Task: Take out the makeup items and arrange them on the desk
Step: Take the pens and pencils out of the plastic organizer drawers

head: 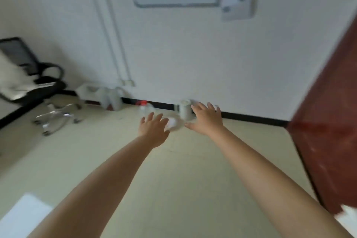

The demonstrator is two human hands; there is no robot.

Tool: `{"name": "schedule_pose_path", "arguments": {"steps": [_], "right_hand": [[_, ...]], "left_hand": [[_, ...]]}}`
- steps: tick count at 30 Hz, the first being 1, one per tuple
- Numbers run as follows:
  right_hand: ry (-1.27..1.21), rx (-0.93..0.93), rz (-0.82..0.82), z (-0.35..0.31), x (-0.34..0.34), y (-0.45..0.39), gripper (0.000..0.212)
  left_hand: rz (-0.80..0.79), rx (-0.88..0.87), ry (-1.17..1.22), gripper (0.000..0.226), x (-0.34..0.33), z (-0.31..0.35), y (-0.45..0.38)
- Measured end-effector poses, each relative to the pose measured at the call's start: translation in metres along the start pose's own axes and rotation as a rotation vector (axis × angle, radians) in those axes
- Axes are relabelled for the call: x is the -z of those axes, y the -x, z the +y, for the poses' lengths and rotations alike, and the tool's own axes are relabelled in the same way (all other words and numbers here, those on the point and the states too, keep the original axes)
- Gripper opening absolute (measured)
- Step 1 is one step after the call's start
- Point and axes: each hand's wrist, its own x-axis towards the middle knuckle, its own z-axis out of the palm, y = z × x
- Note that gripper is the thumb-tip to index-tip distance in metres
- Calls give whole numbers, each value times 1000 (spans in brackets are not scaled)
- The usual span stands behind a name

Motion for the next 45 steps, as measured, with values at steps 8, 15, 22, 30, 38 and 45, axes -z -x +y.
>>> {"name": "schedule_pose_path", "arguments": {"steps": [8,15,22,30,38,45], "right_hand": [[-5,490,-69,-321,-30,-159,65],[0,864,-95,-555,-48,-278,62],[-8,1122,-141,-754,-81,-363,63],[-2,1234,-166,-975,-140,-438,61],[-5,1203,-168,-1181,-175,-533,58],[-3,1187,-191,-1355,-248,-633,54]], "left_hand": [[34,590,19,49,36,-321,33],[111,997,36,44,51,-525,44],[86,1293,45,45,47,-699,56],[21,1431,53,45,25,-924,71],[-14,1384,42,46,21,-1152,60],[-57,1372,54,48,-21,-1351,31]]}}
